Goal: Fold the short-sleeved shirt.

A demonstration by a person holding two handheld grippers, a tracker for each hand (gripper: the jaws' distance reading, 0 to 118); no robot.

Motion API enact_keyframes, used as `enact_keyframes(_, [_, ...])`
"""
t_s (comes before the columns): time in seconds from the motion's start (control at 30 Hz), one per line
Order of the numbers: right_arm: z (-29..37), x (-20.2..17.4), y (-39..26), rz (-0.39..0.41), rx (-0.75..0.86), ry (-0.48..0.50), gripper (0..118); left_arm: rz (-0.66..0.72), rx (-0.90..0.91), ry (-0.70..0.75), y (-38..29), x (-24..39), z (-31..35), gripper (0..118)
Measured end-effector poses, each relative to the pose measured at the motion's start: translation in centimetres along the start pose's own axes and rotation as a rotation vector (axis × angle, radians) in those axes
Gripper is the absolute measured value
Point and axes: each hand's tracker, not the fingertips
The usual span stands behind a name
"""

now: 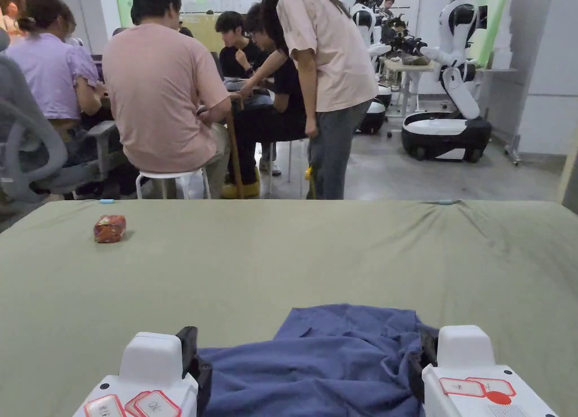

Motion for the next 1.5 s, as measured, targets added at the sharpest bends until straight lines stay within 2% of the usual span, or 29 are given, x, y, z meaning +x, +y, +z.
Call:
enact_keyframes(0.1, [0.1,-1.2,0.3,0.013,0.004,0.022,0,0.12,-0.012,-0.065,0.1,-3.1,-0.4,0])
enact_keyframes(0.17, [0.1,-1.8,0.4,0.022,0.002,0.034,0,0.122,-0.116,-0.049,0.7,-4.7,-2.9,0])
enact_keyframes(0.3, [0.1,-1.8,0.4,0.048,0.008,0.024,0,0.188,-0.327,-0.173,1.9,-8.1,-11.8,0])
enact_keyframes(0.43, [-0.8,-1.1,0.3,0.029,-0.008,0.019,0,0.158,-0.597,-0.2,1.2,-8.5,-21.8,0])
enact_keyframes(0.53, [-1.7,-0.7,0.1,0.036,-0.033,0.013,0,0.146,-0.691,-0.171,-1.0,-7.7,-26.8,0])
enact_keyframes(0.57, [-2.2,-0.8,0.1,0.04,-0.039,0.014,0,0.121,-0.715,-0.15,-1.7,-7.2,-28.2,17])
enact_keyframes(0.67, [-3.2,-0.7,-0.2,0.057,-0.06,0.017,0,0.066,-0.731,-0.071,-4.0,-5.9,-30.9,54])
enact_keyframes(0.7, [-3.6,-0.8,-0.2,0.062,-0.066,0.02,0,0.059,-0.759,-0.056,-4.8,-5.6,-31.7,91])
enact_keyframes(0.73, [-3.7,-0.4,-0.3,0.071,-0.073,0.025,0,0.05,-0.785,-0.055,-5.7,-5.3,-32.4,116])
enact_keyframes(0.77, [-4.0,-0.4,-0.4,0.079,-0.078,0.024,0,0.039,-0.782,-0.053,-6.2,-5.1,-33.0,116])
enact_keyframes(0.83, [-4.5,-0.3,-0.5,0.083,-0.085,0.024,0,0.029,-0.822,-0.019,-7.7,-5.1,-34.1,97])
enact_keyframes(0.9, [-4.8,0.5,-0.7,0.08,-0.097,0.024,0,0.03,-0.826,-0.015,-8.9,-4.9,-34.9,91])
enact_keyframes(0.97, [-5.3,1.1,-0.9,0.068,-0.119,0.018,0,0.088,-0.845,-0.07,-9.4,-4.7,-34.0,77])
enact_keyframes(1.0, [-5.4,1.9,-1.1,0.064,-0.132,0.01,0,0.075,-0.827,-0.029,-8.9,-4.5,-33.7,71])
enact_keyframes(1.03, [-5.8,2.6,-1.3,0.069,-0.156,-0.014,0,0.07,-0.825,-0.032,-8.4,-4.2,-33.4,55])
enact_keyframes(1.07, [-6.6,3.6,-1.5,0.083,-0.176,-0.04,0,0.061,-0.809,-0.045,-8.0,-4.3,-33.0,18])
enact_keyframes(1.1, [-7.3,4.6,-1.6,0.083,-0.191,-0.059,0,0.056,-0.788,-0.052,-7.6,-4.2,-32.6,0])
enact_keyframes(1.17, [-9.2,8.1,-1.9,0.035,-0.26,-0.087,0,0.049,-0.769,-0.041,-7.0,-3.8,-31.7,0])
enact_keyframes(1.23, [-11.2,11.3,-2.0,-0.015,-0.304,-0.073,0,0.054,-0.745,-0.057,-6.1,-4.0,-30.6,0])
enact_keyframes(1.3, [-12.9,14.8,-2.1,-0.008,-0.371,-0.102,0,0.094,-0.696,-0.072,-5.0,-4.1,-29.3,0])
enact_keyframes(1.4, [-15.4,18.0,-2.8,0.029,-0.447,-0.089,1,0.09,-0.657,-0.089,-3.4,-3.9,-27.2,0])
enact_keyframes(1.43, [-16.1,18.7,-3.1,0.035,-0.459,-0.078,6,0.086,-0.646,-0.099,-3.0,-3.7,-26.7,0])
enact_keyframes(1.47, [-16.8,19.0,-3.6,0.037,-0.456,-0.04,36,0.085,-0.638,-0.103,-2.6,-3.7,-26.5,0])
enact_keyframes(1.5, [-17.4,19.3,-4.1,0.017,-0.461,0.002,76,0.084,-0.635,-0.107,-2.3,-3.6,-26.2,0])
